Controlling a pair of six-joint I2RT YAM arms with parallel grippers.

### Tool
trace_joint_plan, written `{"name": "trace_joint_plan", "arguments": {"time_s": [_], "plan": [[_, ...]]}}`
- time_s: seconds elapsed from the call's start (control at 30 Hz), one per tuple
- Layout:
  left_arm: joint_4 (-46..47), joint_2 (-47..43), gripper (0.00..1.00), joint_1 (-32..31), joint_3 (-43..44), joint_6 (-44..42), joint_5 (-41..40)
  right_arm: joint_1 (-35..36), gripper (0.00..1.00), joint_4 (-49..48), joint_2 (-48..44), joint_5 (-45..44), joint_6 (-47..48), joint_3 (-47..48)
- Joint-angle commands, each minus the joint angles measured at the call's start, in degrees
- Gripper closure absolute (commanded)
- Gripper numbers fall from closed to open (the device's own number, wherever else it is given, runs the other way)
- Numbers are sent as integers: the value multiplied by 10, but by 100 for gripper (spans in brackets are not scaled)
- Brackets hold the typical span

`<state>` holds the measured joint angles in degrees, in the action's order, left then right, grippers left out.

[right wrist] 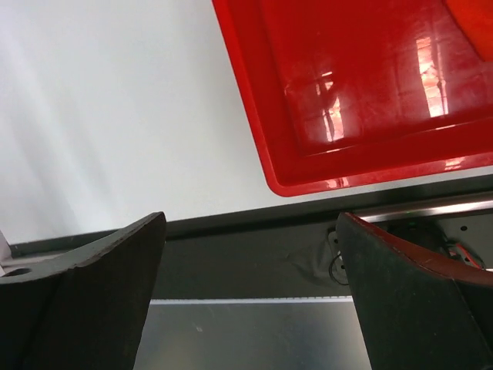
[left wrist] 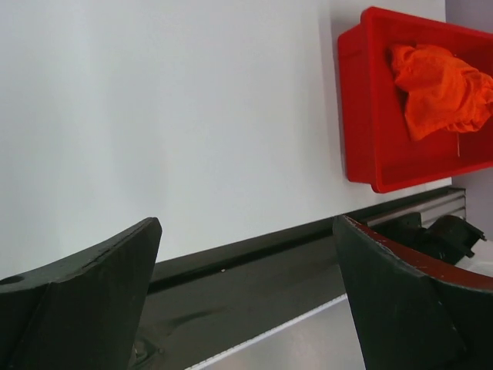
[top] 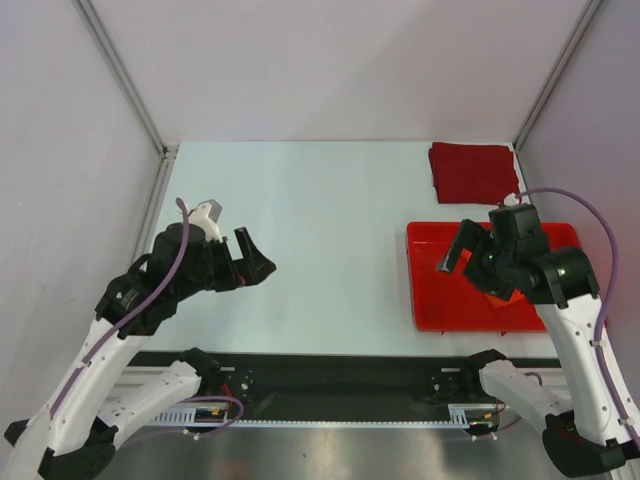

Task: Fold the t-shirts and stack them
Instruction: Grab the tshirt from the pile

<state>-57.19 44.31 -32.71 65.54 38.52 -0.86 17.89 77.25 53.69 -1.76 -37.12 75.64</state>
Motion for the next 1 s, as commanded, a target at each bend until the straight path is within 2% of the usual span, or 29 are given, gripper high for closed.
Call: {"name": "trace_joint_plan", "arguments": {"time_s": [0.0,0.23,0.4,0.47,0.57,0.8,0.97], "plan": [[34,-2,0,4,-13,1,43,-28,0,26,-11,-22,21,-2],[41,28,1,4,6,-19,69,-118,0,-35,83,-82,84,-50],[36,27,2,4,18,-37,73,-259,4,-134,137,-73,145,-106],[34,23,2,4,13,-40,70,-312,9,-177,155,-67,157,-137],[31,14,1,4,4,-43,68,-340,14,-210,191,-55,160,-158],[22,6,1,4,0,-60,50,-350,19,-288,260,-109,137,-154],[12,9,1,4,10,-69,45,-356,28,-333,302,-98,121,-147]]}}
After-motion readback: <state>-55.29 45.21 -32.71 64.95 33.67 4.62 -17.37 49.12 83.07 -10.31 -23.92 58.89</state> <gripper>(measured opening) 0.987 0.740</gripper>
